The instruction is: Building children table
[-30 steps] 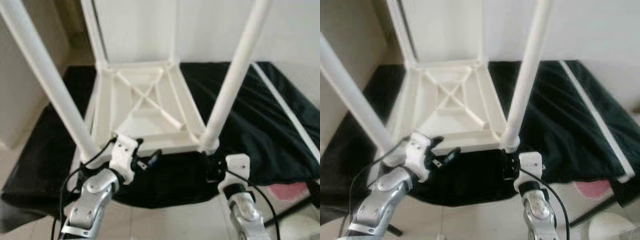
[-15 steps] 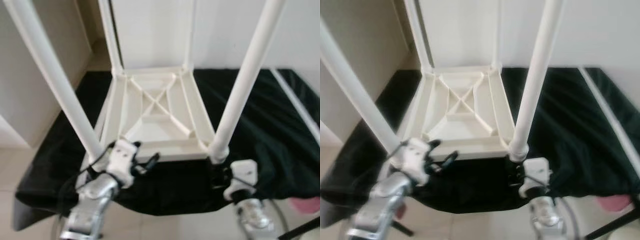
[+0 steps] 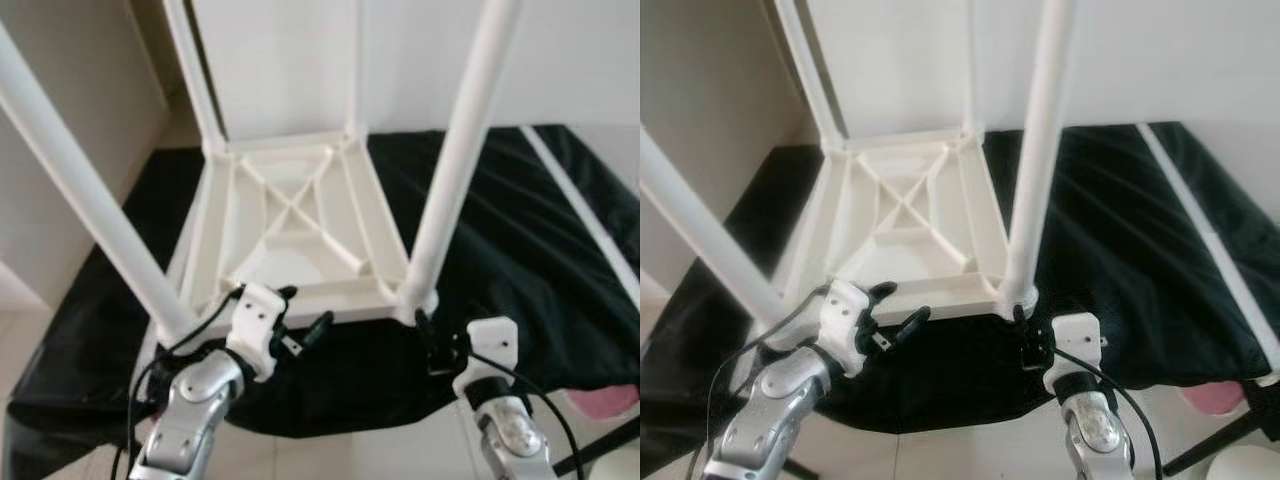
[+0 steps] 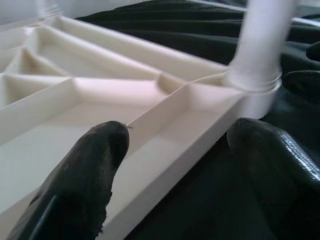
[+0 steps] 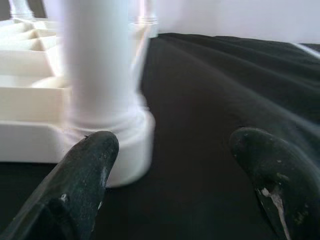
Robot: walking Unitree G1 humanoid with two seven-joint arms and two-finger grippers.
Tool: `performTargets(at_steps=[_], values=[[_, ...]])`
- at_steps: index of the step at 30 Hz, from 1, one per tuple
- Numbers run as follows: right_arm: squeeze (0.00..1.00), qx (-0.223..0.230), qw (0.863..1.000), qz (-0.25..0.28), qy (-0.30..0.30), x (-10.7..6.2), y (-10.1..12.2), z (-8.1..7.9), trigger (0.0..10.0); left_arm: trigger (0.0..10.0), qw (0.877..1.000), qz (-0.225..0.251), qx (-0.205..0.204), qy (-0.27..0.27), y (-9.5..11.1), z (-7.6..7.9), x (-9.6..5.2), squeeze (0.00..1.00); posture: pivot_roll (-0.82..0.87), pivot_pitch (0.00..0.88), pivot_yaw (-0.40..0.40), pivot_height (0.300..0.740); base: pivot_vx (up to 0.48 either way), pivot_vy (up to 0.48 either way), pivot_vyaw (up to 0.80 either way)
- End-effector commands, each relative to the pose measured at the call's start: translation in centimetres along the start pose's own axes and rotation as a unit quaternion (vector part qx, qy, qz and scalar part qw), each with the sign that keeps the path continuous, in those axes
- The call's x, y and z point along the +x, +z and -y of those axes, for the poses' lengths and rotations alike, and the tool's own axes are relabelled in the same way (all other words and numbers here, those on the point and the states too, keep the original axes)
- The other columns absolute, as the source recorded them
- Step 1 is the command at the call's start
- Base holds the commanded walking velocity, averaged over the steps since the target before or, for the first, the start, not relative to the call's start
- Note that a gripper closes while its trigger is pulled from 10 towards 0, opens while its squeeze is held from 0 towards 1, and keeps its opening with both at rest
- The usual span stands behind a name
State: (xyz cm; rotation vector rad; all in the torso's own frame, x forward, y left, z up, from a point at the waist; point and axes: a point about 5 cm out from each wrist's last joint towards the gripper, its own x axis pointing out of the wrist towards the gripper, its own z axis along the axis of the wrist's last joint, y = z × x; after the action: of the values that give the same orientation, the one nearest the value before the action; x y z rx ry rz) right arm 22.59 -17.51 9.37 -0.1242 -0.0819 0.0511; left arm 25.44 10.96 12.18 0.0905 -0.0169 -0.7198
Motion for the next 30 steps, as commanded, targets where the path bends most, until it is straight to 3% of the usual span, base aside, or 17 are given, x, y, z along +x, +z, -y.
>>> performTargets(at_steps=[1,30], values=[[0.0,-0.001,1.0,0.001,-0.002,-0.13,0.03,0.22,10.0,10.0,1.0,0.003,0.001,0.006,0.03,-0.2,-0.24,0.0,0.02,0.0,0.025,0.74,0.0,-0.289,0.0],[0.0,0.001,1.0,-0.008,0.023,-0.25,-0.14,0.38,10.0,10.0,0.999,0.005,-0.031,0.032,0.01,-1.0,-0.38,0.0,0.01,0.0,0.029,0.74,0.0,-0.01,0.0]])
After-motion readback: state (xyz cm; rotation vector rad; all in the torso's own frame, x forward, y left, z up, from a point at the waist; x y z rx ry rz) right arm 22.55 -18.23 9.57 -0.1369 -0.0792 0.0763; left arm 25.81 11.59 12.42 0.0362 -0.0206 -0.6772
